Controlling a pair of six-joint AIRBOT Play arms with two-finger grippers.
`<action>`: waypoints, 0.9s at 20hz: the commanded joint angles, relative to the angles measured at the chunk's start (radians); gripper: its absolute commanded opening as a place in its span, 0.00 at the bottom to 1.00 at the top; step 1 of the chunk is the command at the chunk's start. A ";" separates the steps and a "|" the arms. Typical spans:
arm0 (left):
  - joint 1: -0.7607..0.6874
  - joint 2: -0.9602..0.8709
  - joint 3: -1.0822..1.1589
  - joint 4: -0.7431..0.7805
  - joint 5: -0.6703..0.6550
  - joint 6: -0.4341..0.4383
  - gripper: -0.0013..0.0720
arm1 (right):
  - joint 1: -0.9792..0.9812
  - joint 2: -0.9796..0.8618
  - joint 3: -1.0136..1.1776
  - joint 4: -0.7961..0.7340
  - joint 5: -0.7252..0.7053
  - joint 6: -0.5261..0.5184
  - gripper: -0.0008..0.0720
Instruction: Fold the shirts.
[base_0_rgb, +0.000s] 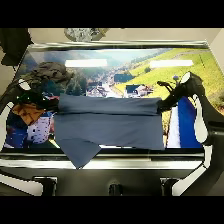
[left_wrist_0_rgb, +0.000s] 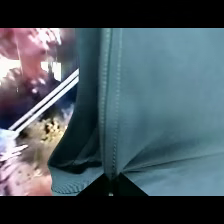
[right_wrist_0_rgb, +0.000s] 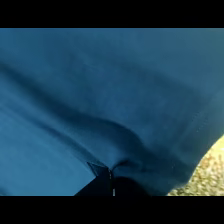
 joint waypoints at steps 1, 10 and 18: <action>0.001 -0.015 -0.012 0.002 -0.025 0.004 0.06 | 0.001 0.003 -0.045 0.023 0.021 0.003 0.06; 0.114 0.074 0.046 -0.040 -0.270 -0.014 0.62 | -0.058 0.194 0.005 -0.067 0.163 -0.044 0.72; 0.171 0.556 -0.871 -0.111 0.010 0.023 0.61 | -0.159 0.428 -0.416 -0.076 0.030 -0.017 0.72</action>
